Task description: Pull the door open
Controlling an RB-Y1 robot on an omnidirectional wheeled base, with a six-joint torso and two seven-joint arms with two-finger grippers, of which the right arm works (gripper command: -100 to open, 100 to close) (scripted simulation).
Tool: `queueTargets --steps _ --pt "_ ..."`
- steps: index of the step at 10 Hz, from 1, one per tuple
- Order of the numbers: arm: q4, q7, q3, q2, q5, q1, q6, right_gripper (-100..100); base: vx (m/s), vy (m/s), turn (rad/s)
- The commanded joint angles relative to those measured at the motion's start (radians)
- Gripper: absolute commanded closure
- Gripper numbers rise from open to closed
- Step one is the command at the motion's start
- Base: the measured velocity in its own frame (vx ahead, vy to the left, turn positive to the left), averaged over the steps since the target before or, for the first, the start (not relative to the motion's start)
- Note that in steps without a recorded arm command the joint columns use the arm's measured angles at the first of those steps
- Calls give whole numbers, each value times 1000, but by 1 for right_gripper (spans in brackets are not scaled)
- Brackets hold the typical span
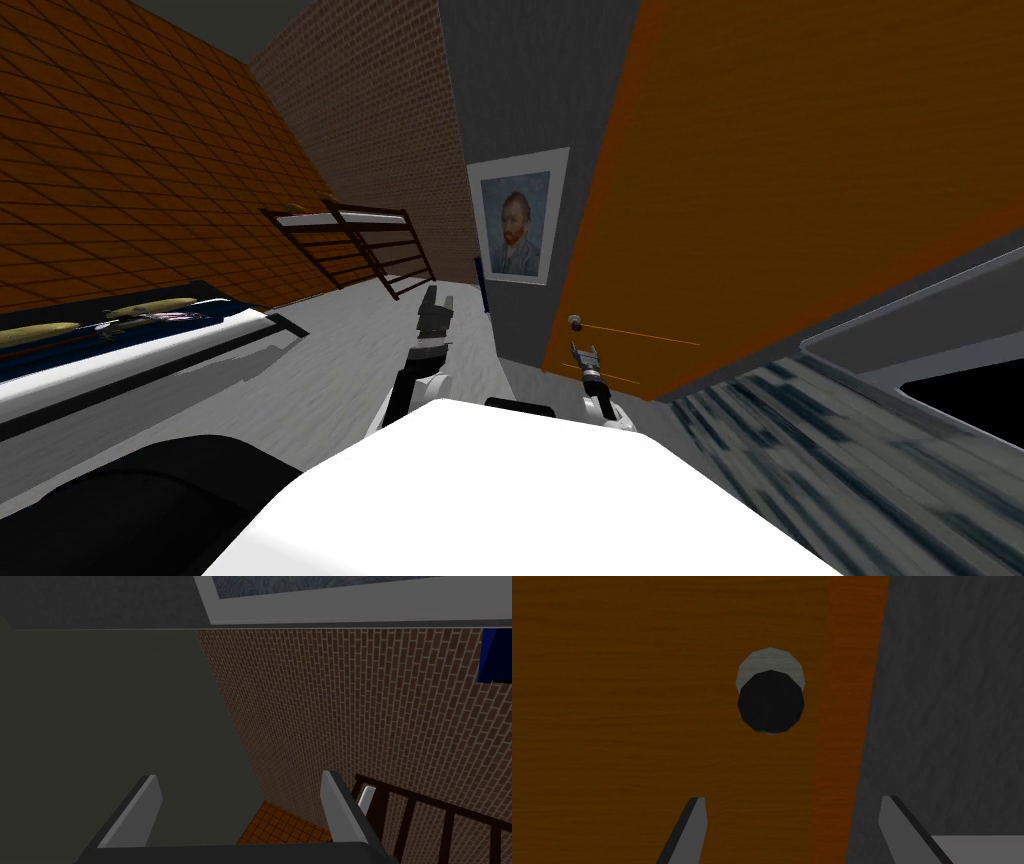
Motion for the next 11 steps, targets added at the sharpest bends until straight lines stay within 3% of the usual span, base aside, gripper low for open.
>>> queueTargets --steps 1,4,5,6,8,9,10,11 --pt "6 -15 -9 -20 -7 9 -14 -100 181 3 130" --pt "21 -40 -26 -56 -20 27 -37 -100 191 10 94" --pt "21 -40 -26 -56 -20 27 -37 -100 130 9 43" --pt "31 -58 -38 -82 -30 40 -55 -100 152 37 135" --pt "38 -70 -46 -100 -37 49 -67 -100 173 -18 101" --pt "26 -67 -42 -92 -33 49 -56 -100 76 -21 24" --pt "26 -67 -42 -92 -33 49 -56 100 -12 -1 -37" --pt "26 -67 -42 -92 -33 49 -56 100 -27 0 -5"
